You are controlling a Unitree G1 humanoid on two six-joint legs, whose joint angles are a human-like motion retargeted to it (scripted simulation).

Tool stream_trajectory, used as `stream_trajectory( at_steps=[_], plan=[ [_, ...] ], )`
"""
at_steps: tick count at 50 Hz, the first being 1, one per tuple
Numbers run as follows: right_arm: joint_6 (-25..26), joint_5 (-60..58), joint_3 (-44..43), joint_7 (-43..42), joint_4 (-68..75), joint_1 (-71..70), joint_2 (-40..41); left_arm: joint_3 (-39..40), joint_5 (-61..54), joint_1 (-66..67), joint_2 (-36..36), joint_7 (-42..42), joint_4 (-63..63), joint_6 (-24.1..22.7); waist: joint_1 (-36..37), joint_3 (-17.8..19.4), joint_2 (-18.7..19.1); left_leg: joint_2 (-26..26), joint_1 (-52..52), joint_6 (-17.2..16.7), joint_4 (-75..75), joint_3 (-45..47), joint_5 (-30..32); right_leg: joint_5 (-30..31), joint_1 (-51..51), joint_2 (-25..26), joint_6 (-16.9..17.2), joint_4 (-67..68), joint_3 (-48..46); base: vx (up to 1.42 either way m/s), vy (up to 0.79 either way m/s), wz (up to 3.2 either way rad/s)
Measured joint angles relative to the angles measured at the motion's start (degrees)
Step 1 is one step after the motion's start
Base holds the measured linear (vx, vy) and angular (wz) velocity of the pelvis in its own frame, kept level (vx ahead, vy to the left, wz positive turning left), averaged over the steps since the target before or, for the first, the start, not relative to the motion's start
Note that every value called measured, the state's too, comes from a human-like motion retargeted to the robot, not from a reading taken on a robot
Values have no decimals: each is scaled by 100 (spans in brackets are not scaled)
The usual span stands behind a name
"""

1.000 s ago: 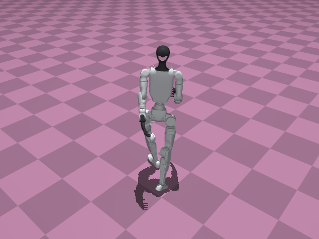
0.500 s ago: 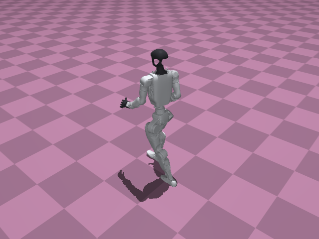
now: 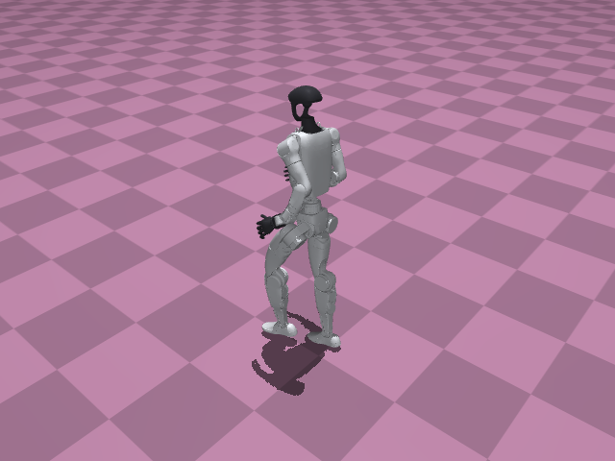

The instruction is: Walk run

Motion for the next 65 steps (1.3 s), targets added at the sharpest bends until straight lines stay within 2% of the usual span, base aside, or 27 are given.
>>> stream_trajectory(
  at_steps=[3, 5, 7, 10, 12, 13, 15, 20, 23, 27, 28, 30, 32, 33, 34, 35, 38, 39, 45, 48, 50, 52, 55, 57, 58, 60, 65],
  plan=[
    [25, 347, 47, 171, -33, 1, -18, -63, -188, -36, -78, 42, -384, 85, 88, 73, -51, -182, 135, 161, -1357, -113, -443, 413, 508, 183, 96, -33, -109, 117, -26, -6],
    [12, 435, 51, 267, -56, 57, -7, -159, -332, -131, -129, 98, -552, 156, 83, 58, -101, -311, 268, 333, -1704, -247, 127, 784, 817, 265, 242, 122, -212, 128, -25, 14],
    [-3, 342, -18, 372, -97, 195, 76, -251, -427, -311, -161, 127, -546, 172, 31, -109, -220, -483, 514, 709, -1488, -27, -639, 1555, 904, 225, 687, 593, -332, 118, -25, 27],
    [-23, 114, -41, 389, -70, 245, 354, -173, -564, -921, -218, -49, -326, -24, -146, -54, -256, -758, 564, 621, -700, -1139, -1304, 2855, 476, 433, 1546, 2276, -54, 115, -32, 20],
    [-5, 66, 77, 167, 31, 249, 496, -350, -902, -1290, -250, -161, -348, -82, -256, -2, -294, -515, 1083, 598, -561, -504, -1671, 2854, -114, 292, 1782, 3909, -368, 109, -34, 13],
    [-12, 75, 145, 129, 52, 292, 545, -447, -1088, -1444, -251, -124, -432, -90, -219, -68, -76, -149, 1287, 503, -759, -471, -1675, 2854, -283, 469, 1661, 3803, -530, 112, -33, -37],
    [-45, 94, 156, 163, 50, 414, 534, -534, -1422, -1780, -277, -144, -638, -89, -209, -94, 161, 108, 1627, 344, -938, -488, -1702, 2212, -788, 584, 1377, 3988, -567, 118, -30, -32],
    [-27, 400, -54, 474, -129, 760, 318, -950, -1556, -2061, -98, -85, -1556, 11, -760, -106, 576, 149, 2574, 46, -1769, -605, -1004, 802, -1953, 65, 1235, 3234, -710, 104, -16, 64],
    [-27, 381, -144, 572, -320, 913, 172, -1111, -1433, -2016, 152, 72, -1995, 33, -1118, -123, 623, 8, 3054, -212, -1973, -763, -597, 346, -2321, -393, 1072, 1784, -734, 98, -25, 70],
    [-26, 242, -123, 424, -552, 923, 131, -1160, -1202, -1762, 472, 199, -2117, 83, -1286, -155, 612, 8, 3682, -731, -1928, -872, 93, -234, -2418, -305, 620, 338, -61, 127, -46, 11],
    [-16, 205, -106, 361, -603, 919, 139, -1174, -1179, -1661, 511, 181, -2017, 95, -1331, -166, 607, 29, 3799, -926, -1757, -981, 429, 261, -2451, -282, 338, 376, -52, 118, -40, -5],
    [16, 145, -5, 271, -690, 900, 167, -1129, -1241, -1401, 546, 33, -1718, 78, -1276, -294, 606, 7, 3761, -1466, -1070, -1135, 1412, -121, -2423, -233, -538, 868, -652, 135, -51, -40],
    [29, 194, 125, 202, -673, 828, 236, -1060, -1348, -1070, 508, -303, -1368, -77, -1170, -284, 560, -185, 3346, -1847, 418, -1259, 2445, -783, -2172, -22, -562, 1486, 6, 149, -57, -23],
    [57, 305, 76, 223, -621, 716, 277, -1049, -1338, -946, 459, -474, -1207, -147, -1274, -137, 739, 118, 2951, -1951, 1636, -1406, 2538, -1035, -2078, 145, -519, 1772, -116, 143, -42, 63],
    [86, 369, 79, 226, -580, 592, 274, -1014, -1319, -846, 352, -572, -1086, -178, -1319, -115, 729, 61, 2627, -1982, 2252, -1592, 2569, -1157, -1887, 86, -483, 1796, -237, 127, -34, 81],
    [115, 410, 109, 219, -544, 460, 249, -967, -1295, -759, 217, -634, -985, -190, -1334, -154, 625, -176, 2339, -1978, 2567, -1796, 2569, -1214, -1648, -88, -450, 1690, -358, 101, -34, 42],
    [34, 224, 104, -17, -494, 257, 145, -902, -1415, -322, -97, -616, -1018, -273, -1087, -283, 264, 62, 1478, -782, 2681, -941, 1277, -1024, -1023, -156, -573, 1145, -266, 97, -33, -15],
    [-10, 171, 96, -100, -480, 201, 133, -873, -1456, -190, -149, -610, -1060, -291, -902, -256, 170, 91, 1172, -543, 2598, -740, 912, -815, -838, -128, -552, 978, -185, 110, -33, -91],
    [-107, 492, 140, 23, -497, 118, 195, -708, -1434, 155, 4, -640, -1349, -255, 257, -116, -179, 47, 205, 130, -422, 119, -131, 785, 210, 158, -125, 173, 223, 117, -34, -101],
    [-45, 684, 108, 249, -529, 185, 172, -719, -1394, 26, 58, -467, -1534, -170, 504, -88, -321, -317, 327, 75, -1800, -169, -416, 1431, 786, 165, 11, 89, -177, 132, -28, -41],
    [-14, 659, 161, 295, -557, 273, 143, -713, -1310, -104, 64, -276, -1674, -120, 532, -157, -368, -228, 404, 471, -1836, 277, 391, 1943, 1048, 289, 244, 342, -250, 132, -32, 3],
    [2, 508, 214, 337, -559, 405, 157, -707, -1125, -330, 32, 44, -1717, -76, 234, -313, -500, -516, 565, 926, -1197, 135, -1032, 2646, 915, 369, 943, 1215, -246, 170, -34, 74],
    [35, 341, 315, 378, -325, 372, 283, -498, -1072, -1107, -154, 389, -1488, -148, -337, -139, -803, -1086, 724, 693, -218, -782, -1725, 2855, 77, 236, 1976, 4171, -119, 136, -37, 80],
    [86, 358, 405, 395, -184, 413, 442, -590, -1425, -1556, -324, 306, -1501, -7, -318, -255, -515, -380, 1251, 578, -550, -321, -1842, 2801, -378, 489, 1883, 4360, -221, 95, -34, -10],
    [88, 379, 408, 468, -164, 494, 483, -659, -1730, -1737, -401, 245, -1577, 106, -321, -297, -291, -70, 1456, 467, -745, -365, -1834, 2641, -643, 733, 1606, 4180, -252, 107, -35, -16],
    [55, 472, 304, 623, -186, 689, 468, -696, -2507, -2097, -542, 41, -1780, 218, -359, -296, 20, 64, 1870, 331, -1123, -597, -1747, 1925, -1159, 825, 1244, 4085, -191, 112, -27, 12],
    [97, 734, 27, 950, -320, 1051, 285, -930, -3173, -2377, -170, -58, -2397, 290, -1058, -295, 552, 211, 2867, -5, -2047, -717, -889, 604, -2180, -202, 981, 2650, -743, 122, -27, 95]
  ],
)
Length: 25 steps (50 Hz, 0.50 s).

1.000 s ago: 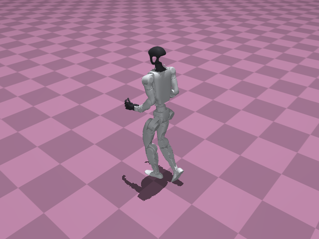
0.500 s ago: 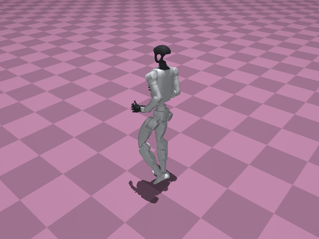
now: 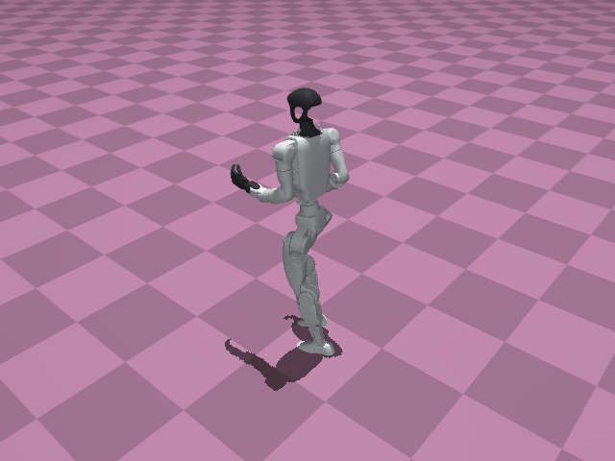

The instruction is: Walk run

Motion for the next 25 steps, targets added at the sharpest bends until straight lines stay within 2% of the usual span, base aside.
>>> stream_trajectory(
  at_steps=[3, 5, 8, 10, 12, 13, 15, 18, 20, 23, 25],
  plan=[
    [21, -95, -24, 14, -70, -8, -101, 109, 583, 107, 534, -148, -191, 17, -373, -59, -39, -150, 484, -196, -148, -115, 456, -614, -321, -351, -468, -1440, -88, 106, -39, 63],
    [24, -236, 2, -98, -111, -101, -128, 220, 1059, 286, 898, -247, -146, 28, -399, -124, 15, -67, 734, -408, -102, -67, 799, -1019, -354, -293, -474, -2183, 95, 123, -52, -15],
    [23, -518, 45, -318, -194, -291, -105, 240, 1611, 709, 1255, -311, 244, 51, -378, -214, -8, -65, 921, -1095, 544, -304, 1862, -430, -393, -229, -1137, -2036, -143, 145, -58, -26],
    [4, -620, 136, -466, -242, -372, -30, 273, 1797, 1070, 1365, -475, 680, -56, -99, -289, -54, -310, 730, -1671, 1559, -421, 2996, -1142, -223, 28, -1589, -1486, 470, 148, -60, -71],
    [41, -441, 110, -508, -212, -605, 4, 283, 1947, 1364, 1252, -778, 1215, -227, -122, -54, 152, -260, 58, -1977, 3542, -866, 3458, -1646, -79, 327, -1567, -933, 736, 125, -35, 0],
    [80, -328, 99, -461, -167, -773, -25, 337, 2027, 1487, 1112, -931, 1484, -293, -82, -22, 107, -382, -286, -1975, 4304, -936, 3458, -1781, 167, 91, -1535, -855, 418, 108, -26, 2],
    [99, -271, 139, -466, -129, -988, -99, 378, 2109, 1831, 835, -1113, 1793, -415, -36, -147, -223, -501, -897, -1570, 4725, -608, 2912, -1847, 625, -143, -1649, -1172, 393, 110, -37, 0],
    [38, -349, 19, -638, -54, -1170, -112, 463, 2144, 2359, 592, -1044, 1842, -582, 258, -111, -390, -63, -1864, -672, 4881, 7, 1713, -1556, 1244, -35, -1663, -1665, 381, 118, -37, -21],
    [-12, -331, 11, -734, -47, -1204, -130, 522, 2172, 2586, 488, -878, 1782, -622, 566, -46, -626, -129, -2390, -385, 4350, 280, 1111, -1006, 1646, -37, -1512, -2028, 461, 127, -41, -70],
    [-49, -75, 40, -672, -32, -1203, -113, 539, 2229, 2687, 473, -689, 1644, -612, 1226, 18, -837, -97, -2815, 3, 2611, 733, 614, -111, 2237, 101, -1214, -2412, 725, 117, -35, -110],
    [-1, 160, -36, -484, -1, -1186, -97, 482, 2270, 2630, 513, -662, 1531, -525, 1526, 54, -809, -351, -2734, 89, 1157, 430, 338, 455, 2686, 314, -1098, -2621, 638, 124, -31, -69]
  ],
)
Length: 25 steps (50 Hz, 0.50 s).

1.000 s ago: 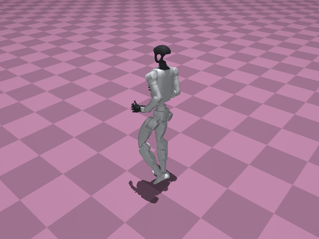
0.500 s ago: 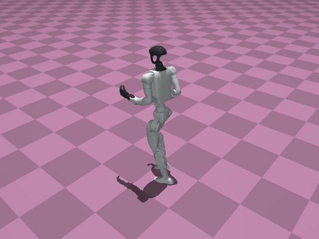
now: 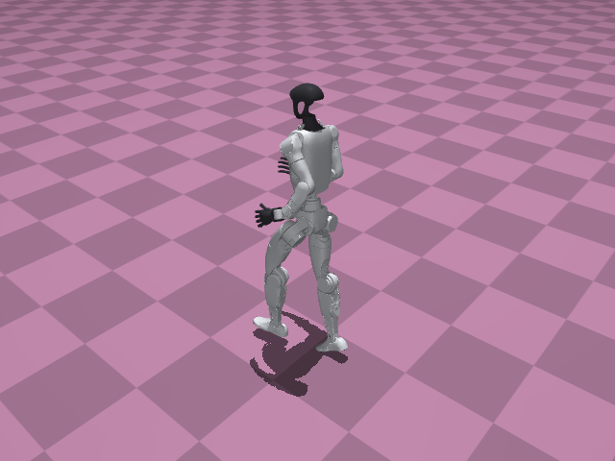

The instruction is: Walk run

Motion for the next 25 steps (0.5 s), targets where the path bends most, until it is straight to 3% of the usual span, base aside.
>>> stream_trajectory(
  at_steps=[2, 3, 5, 7, 8, 9, 10, 12, 13, 15, 17, 20, 23, 25],
  plan=[
    [61, 106, 7, 138, 8, 32, -29, -34, 55, -107, -11, 48, -164, 73, 215, 14, -141, -140, 82, -182, -766, -117, -230, 518, 329, -41, 154, 115, -150, 128, -33, -63],
    [85, 119, 12, 184, -8, 54, -34, -49, 100, -194, -7, 99, -253, 109, 232, 13, -167, -75, 125, -145, -862, -21, 65, 812, 455, 23, 258, 258, -149, 154, -36, -14],
    [127, 55, 23, 253, -92, 147, -28, -95, 231, -409, -21, 293, -405, 194, 81, -92, -198, -177, 290, 557, -630, 286, -298, 1524, 507, 136, 744, 813, -262, 174, -37, 57],
    [144, -176, 98, 306, -183, 409, 50, -195, 324, -666, -131, 574, -397, 221, -401, -80, -413, -527, 490, 452, 263, -261, -1011, 1795, 88, 90, 1388, 2695, -345, 161, -32, 123],
    [162, -282, 159, 335, -186, 432, 119, -107, 266, -1007, -224, 655, -299, 189, -680, 14, -535, -1027, 476, 366, 619, -959, -1236, 1795, -231, -109, 1647, 3735, -462, 126, -37, 81],
    [165, -369, 212, 279, -175, 472, 218, -76, 74, -1373, -287, 643, -200, 166, -759, 29, -477, -892, 629, 320, 714, -942, -1420, 1795, -492, -55, 1750, 4177, -496, 102, -38, 24],
    [160, -448, 261, 181, -157, 520, 332, -74, -185, -1751, -335, 584, -101, 149, -736, 4, -327, -439, 866, 294, 679, -566, -1583, 1795, -723, 125, 1776, 4318, -488, 111, -45, -16],
    [91, -467, 269, 64, -74, 735, 496, -426, -1050, -2348, -432, 470, -73, 236, -638, -58, 14, 169, 1266, 118, 439, -512, -1678, 1345, -1336, 633, 1435, 4256, -355, 125, -53, -33],
    [67, -424, 267, 84, -39, 876, 535, -561, -1493, -2574, -507, 417, -134, 287, -616, -71, 93, 229, 1476, 43, 285, -565, -1662, 909, -1586, 700, 1386, 4230, -213, 121, -46, -22],
    [77, -291, 212, 217, -5, 1136, 553, -724, -2346, -2975, -578, 239, -335, 409, -773, -80, 292, 255, 1947, -45, -206, -706, -1401, 50, -2075, 491, 1392, 3969, -205, 123, -38, 32],
    [114, -194, 126, 391, 1, 1323, 462, -916, -2683, -3180, -491, 181, -639, 472, -1159, -92, 574, 421, 2369, -212, -655, -678, -867, -547, -2496, -71, 1303, 3361, -631, 115, -29, 99],
    [148, -168, 32, 545, -19, 1442, 238, -1080, -2449, -3305, -100, 235, -1127, 528, -1693, -125, 793, 505, 2913, -575, -1049, -670, -11, -1074, -2939, -909, 995, 2055, -1378, 117, -39, 76],
    [159, -330, 88, 529, -103, 1313, 78, -881, -1596, -3217, 343, 344, -1405, 628, -1881, -208, 832, 535, 3331, -942, -1127, -596, 806, -1800, -3241, -771, 575, 828, -774, 123, -58, -19],
    [173, -491, 82, 458, -214, 1173, 16, -815, -1095, -2993, 496, 452, -1444, 718, -1950, -262, 833, 552, 3494, -1245, -805, -622, 1451, -1574, -3318, -834, 367, 553, -584, 121, -50, -17]
  ],
)
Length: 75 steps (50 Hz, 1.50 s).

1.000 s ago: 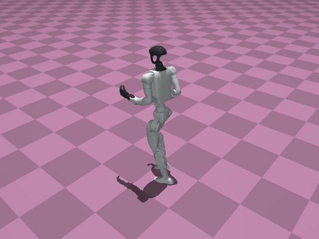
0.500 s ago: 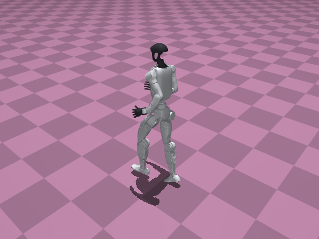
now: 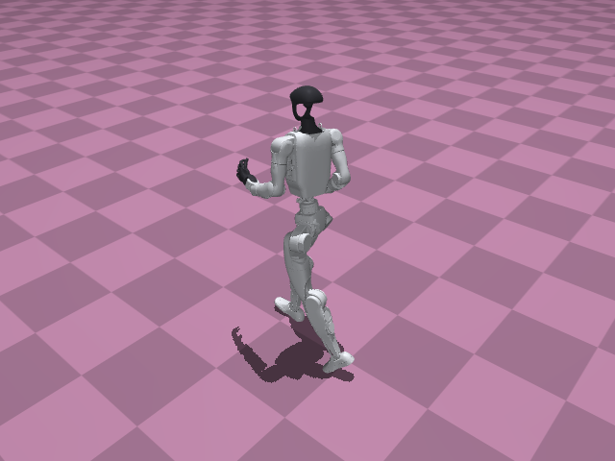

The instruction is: Walk run

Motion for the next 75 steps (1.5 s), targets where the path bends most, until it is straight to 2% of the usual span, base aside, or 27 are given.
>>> stream_trajectory(
  at_steps=[2, 5, 7, 12, 17, 20, 22, 23, 25, 27, 30, 32, 35, 39, 43, 45, 47, 50, 54, 58, 62, 65, 67, 68, 70, 72, 75],
  plan=[
    [22, -163, 7, -118, -174, -115, -16, -32, 171, 374, 52, 58, 147, 12, -72, -1, -82, -168, -63, -530, 970, -237, 876, 345, 112, -8, -445, 426, -131, 147, -67, -21],
    [39, -257, 178, -419, -383, -340, 49, 68, 270, 1077, 4, -347, 731, -254, 148, 207, 121, -55, -836, -827, 3621, -422, 1669, -587, 316, 719, -705, 1389, 643, 127, -60, -58],
    [115, -90, 51, -327, -245, -913, 3, 345, 525, 1514, -278, -625, 1279, -460, 148, 194, -103, -653, -1553, -789, 4559, -745, 1164, -796, 708, 183, -643, 1451, 196, 132, -46, -23],
    [32, 2, 32, -522, 46, -1495, -127, 919, 581, 2752, -880, -491, 1654, -803, 857, 188, -416, -395, -3033, 275, 4469, 10, -572, -397, 1833, 572, -784, 499, 553, 123, -33, -87],
    [-95, 331, 39, -417, 54, -1629, -367, 1263, 51, 3159, -749, -608, 1664, -766, 2070, 333, -868, -199, -3596, 1075, 1542, 1172, -1292, 1333, 2945, 724, -196, -367, 768, 121, -28, -124],
    [6, 556, -30, -89, 26, -1613, -513, 1269, -77, 3112, -481, -638, 1478, -696, 2414, 459, -987, -723, -3466, 730, -37, 586, -1755, 2275, 3645, 709, 282, -526, 314, 130, -21, -34],
    [36, 554, -75, 60, -42, -1510, -525, 1245, -9, 2992, -356, -505, 1256, -664, 2282, 444, -1074, -610, -3435, 1157, -56, 1016, -1485, 2865, 3853, 838, 663, -246, 359, 138, -27, 60],
    [29, 538, -88, 101, -94, -1432, -507, 1226, 44, 2900, -304, -402, 1115, -637, 2201, 409, -1115, -658, -3422, 1675, 108, 1158, -1533, 3187, 3880, 888, 943, 24, 341, 154, -32, 100],
    [-15, 438, -110, 169, -190, -1102, -394, 1095, 187, 2725, -207, -133, 836, -554, 1812, 350, -1438, -1027, -3266, 1899, 1159, 895, -2621, 3369, 3531, 794, 1639, 1735, 235, 158, -43, 136],
    [-55, 330, 58, 192, -77, -875, -161, 1133, 229, 2178, -240, 110, 770, -566, 1499, 430, -1696, -1450, -3347, 1615, 2072, -28, -3178, 3369, 3000, 859, 1747, 3509, 96, 158, -80, 62],
    [-60, 432, 164, 55, 196, -557, 279, 1174, -45, 939, -348, 46, 867, -573, 1481, 293, -1343, -475, -2853, 1489, 2152, 280, -3521, 3369, 2238, 1703, 1727, 3764, 453, 116, -46, 37],
    [-131, 438, 98, 38, 296, -196, 360, 752, -587, 353, -574, 78, 751, -554, 1337, 276, -1011, -347, -2402, 1396, 1889, -81, -3504, 2521, 1716, 1675, 1455, 3770, 386, 139, -24, 65],
    [-163, 333, -48, 100, 326, 204, 287, 275, -1368, -175, -714, 132, 358, -555, 982, 246, -584, -257, -1621, 1193, 1070, -225, -2981, 1121, 1053, 878, 1116, 3390, -41, 123, -25, 56],
    [-88, 132, -231, 290, 240, 458, 27, -58, -1528, -243, -403, -81, -253, -521, 352, 142, -237, -192, -760, 646, 265, -184, -1693, 612, 422, 88, 658, 1635, -320, 120, -31, 66],
    [-31, -72, -165, 340, 97, 355, -101, 27, -1073, -26, 124, -33, -596, -418, 26, 61, -87, -150, -25, 57, -91, -203, -353, 137, 112, 168, 515, -61, 524, 119, -45, -7],
    [16, -133, -78, 279, -23, 245, -128, 37, -840, 168, 305, 34, -625, -314, -1, 25, -103, -237, 245, -291, 148, -370, 274, 1218, 61, 91, 162, -22, 448, 129, -48, -37],
    [75, -156, 55, 156, -206, 187, -121, 3, -719, 503, 408, -82, -470, -292, 155, -131, -40, -355, 85, -711, 1019, -551, 1040, 370, 23, 179, -576, 801, 16, 176, -79, -55],
    [186, -18, -29, 102, -230, -179, 42, 44, -522, 1107, 329, -826, 264, -556, 276, -74, 119, -226, -682, -823, 3414, -763, 1669, -547, 376, 377, -605, 1625, 187, 132, -53, 20],
    [267, -57, 8, 62, -194, -754, -50, 235, -207, 2059, -115, -1283, 948, -779, 464, -130, -196, -428, -1828, 128, 4272, -215, 247, -585, 1250, 285, -554, 1114, 321, 113, -29, 1],
    [169, -52, -107, -39, -189, -1055, -190, 703, 370, 2876, -437, -1140, 981, -910, 1210, 24, -516, -394, -2929, 792, 3592, 515, -1039, 473, 2174, 405, -277, 168, 446, 120, -26, -90],
    [108, 244, -111, 33, -304, -1120, -261, 958, 898, 3081, -540, -656, 841, -806, 1946, 206, -697, -500, -3325, 1403, 1216, 1010, -1603, 1597, 3031, 601, 142, -395, 516, 99, -26, -73],
    [125, 483, -108, 188, -347, -1077, -363, 934, 885, 2987, -618, -395, 735, -669, 2313, 247, -838, -788, -3330, 1277, -175, 1027, -1946, 2214, 3631, 665, 376, -480, 185, 126, -27, -31],
    [145, 615, -38, 261, -331, -1035, -462, 843, 767, 2814, -649, -274, 696, -580, 2389, 170, -947, -682, -3353, 1812, -92, 1393, -1298, 2712, 3818, 781, 738, -203, 199, 134, -42, -2],
    [152, 687, 26, 317, -297, -1009, -510, 799, 704, 2701, -639, -208, 708, -539, 2403, 70, -1026, -667, -3358, 2080, 230, 1457, -1541, 3042, 3822, 865, 998, 29, 197, 131, -41, 38],
    [102, 736, 159, 466, -151, -752, -587, 536, 694, 2531, -672, -50, 869, -532, 2169, -35, -1146, -1195, -3312, 2169, 1070, 440, -2065, 3369, 3588, 791, 1743, 1533, 91, 167, -14, 92],
    [250, 779, 353, 675, 293, -867, -479, 761, 644, 1931, -748, -162, 1194, -570, 1841, 26, -1139, -1171, -3367, 1943, 1764, 189, -2471, 3369, 2996, 969, 1752, 3181, 310, 118, -34, 64],
    [264, 615, 505, 582, 809, -883, -263, 396, 376, 1139, -741, -547, 1268, -549, 1666, -88, -448, -519, -2605, 1915, 1411, 311, -2649, 3121, 2293, 1485, 1399, 3348, 410, 98, 2, 87]
  ],
)
